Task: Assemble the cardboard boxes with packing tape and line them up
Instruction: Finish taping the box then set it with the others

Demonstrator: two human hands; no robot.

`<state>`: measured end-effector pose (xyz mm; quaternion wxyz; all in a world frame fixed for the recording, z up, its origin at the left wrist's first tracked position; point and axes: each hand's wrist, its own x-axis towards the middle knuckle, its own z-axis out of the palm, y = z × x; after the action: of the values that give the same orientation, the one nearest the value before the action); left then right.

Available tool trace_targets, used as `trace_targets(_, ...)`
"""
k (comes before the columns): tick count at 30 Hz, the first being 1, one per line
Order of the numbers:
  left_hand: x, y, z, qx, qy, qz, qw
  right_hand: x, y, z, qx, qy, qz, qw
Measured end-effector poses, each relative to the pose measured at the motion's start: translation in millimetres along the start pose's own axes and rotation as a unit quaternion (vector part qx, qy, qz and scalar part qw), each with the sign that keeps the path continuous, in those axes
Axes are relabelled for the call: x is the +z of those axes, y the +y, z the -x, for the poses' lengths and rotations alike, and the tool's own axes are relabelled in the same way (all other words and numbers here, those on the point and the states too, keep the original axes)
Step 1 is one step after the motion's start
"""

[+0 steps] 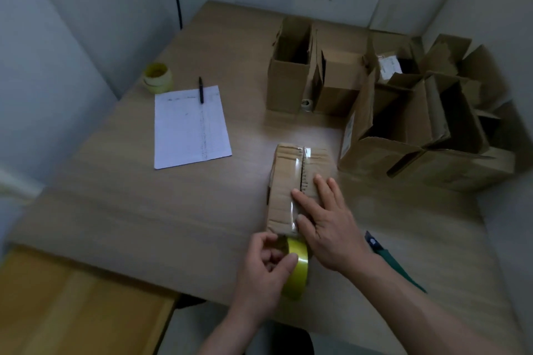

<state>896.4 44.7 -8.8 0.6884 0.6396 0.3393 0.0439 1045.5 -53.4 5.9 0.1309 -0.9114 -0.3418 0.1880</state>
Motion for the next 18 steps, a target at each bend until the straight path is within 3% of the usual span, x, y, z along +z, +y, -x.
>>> trace_targets(6,26.0,16.2,-9.0,-0.021,0.097,-0.016,0.995,-2.4,2.8,-7.9,0.001,0.013,0.009,1.000)
trace_targets(12,35.9,13.5,-15.7,-0.088,0.129,0.042,0.987,-8.5,6.2,-8.1,-0.006,0.001,0.018,1.000)
trace_targets(18,35.6,15.6,-19.6,-0.063,0.127,0.020,0.990,-14.9,3.6,-8.1,-0.005,-0.025,0.010,1.000)
